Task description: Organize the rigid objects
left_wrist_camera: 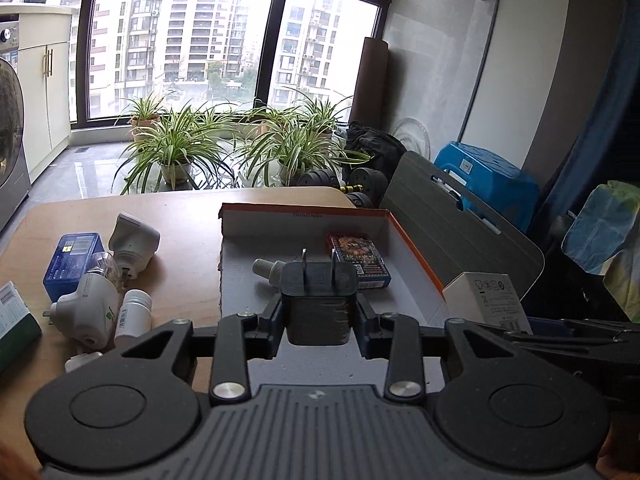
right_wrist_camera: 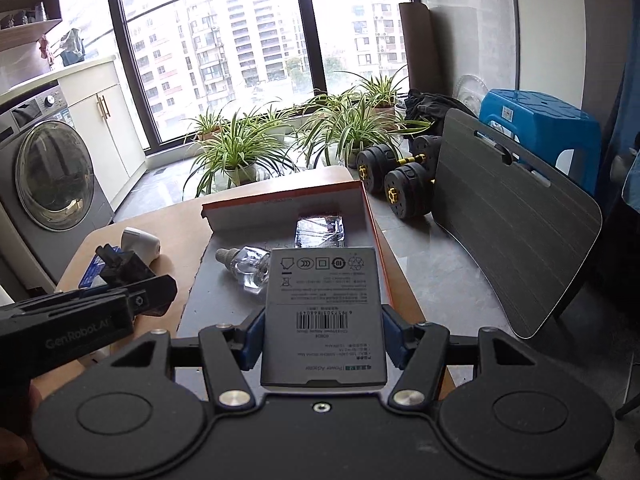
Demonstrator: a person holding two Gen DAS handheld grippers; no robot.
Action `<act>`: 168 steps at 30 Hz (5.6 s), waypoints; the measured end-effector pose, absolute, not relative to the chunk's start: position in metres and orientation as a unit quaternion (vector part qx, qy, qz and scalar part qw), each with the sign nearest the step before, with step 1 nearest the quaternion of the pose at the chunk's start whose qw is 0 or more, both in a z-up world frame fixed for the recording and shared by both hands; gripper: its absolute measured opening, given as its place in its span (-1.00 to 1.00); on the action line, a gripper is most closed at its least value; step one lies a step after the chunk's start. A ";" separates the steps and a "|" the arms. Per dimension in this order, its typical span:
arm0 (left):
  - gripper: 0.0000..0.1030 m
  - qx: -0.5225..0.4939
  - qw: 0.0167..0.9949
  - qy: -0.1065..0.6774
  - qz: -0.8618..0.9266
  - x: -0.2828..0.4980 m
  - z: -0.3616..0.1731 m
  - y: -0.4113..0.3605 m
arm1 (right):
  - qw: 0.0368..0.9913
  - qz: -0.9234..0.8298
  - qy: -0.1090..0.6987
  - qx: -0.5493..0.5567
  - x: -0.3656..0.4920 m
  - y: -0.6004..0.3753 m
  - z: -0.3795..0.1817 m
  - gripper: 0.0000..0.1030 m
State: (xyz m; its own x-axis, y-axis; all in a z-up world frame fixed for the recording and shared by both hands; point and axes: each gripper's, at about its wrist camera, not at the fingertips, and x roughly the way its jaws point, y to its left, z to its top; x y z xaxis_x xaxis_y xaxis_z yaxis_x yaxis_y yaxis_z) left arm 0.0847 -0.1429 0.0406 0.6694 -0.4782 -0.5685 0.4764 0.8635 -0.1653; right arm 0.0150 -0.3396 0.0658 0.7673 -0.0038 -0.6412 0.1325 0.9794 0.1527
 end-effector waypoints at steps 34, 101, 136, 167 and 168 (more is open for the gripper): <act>-0.30 -0.002 0.915 0.305 -0.265 0.071 0.049 -0.144 | 0.938 -0.026 0.333 0.088 0.013 -0.334 0.072 0.37; -0.29 -0.004 0.914 0.302 -0.272 0.058 0.052 -0.141 | 0.940 -0.021 0.331 0.083 0.001 -0.329 0.081 0.37; -0.29 -0.004 0.909 0.317 -0.270 0.062 0.041 -0.141 | 0.937 -0.020 0.340 0.083 0.003 -0.328 0.067 0.37; -0.29 0.014 0.897 0.343 -0.277 0.081 0.021 -0.156 | 0.929 -0.023 0.357 0.090 0.037 -0.344 0.055 0.37; -0.29 0.016 0.897 0.343 -0.278 0.083 0.020 -0.158 | 0.930 -0.024 0.357 0.089 0.039 -0.345 0.056 0.37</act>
State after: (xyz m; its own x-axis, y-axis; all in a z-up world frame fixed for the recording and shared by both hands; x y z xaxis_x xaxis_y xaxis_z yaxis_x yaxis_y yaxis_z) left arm 0.0828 -0.1580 0.0199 0.6094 -0.4880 -0.6249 0.5099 0.8448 -0.1625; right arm 0.0393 -0.3448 0.0556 0.7440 0.0187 -0.6680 0.1086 0.9829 0.1485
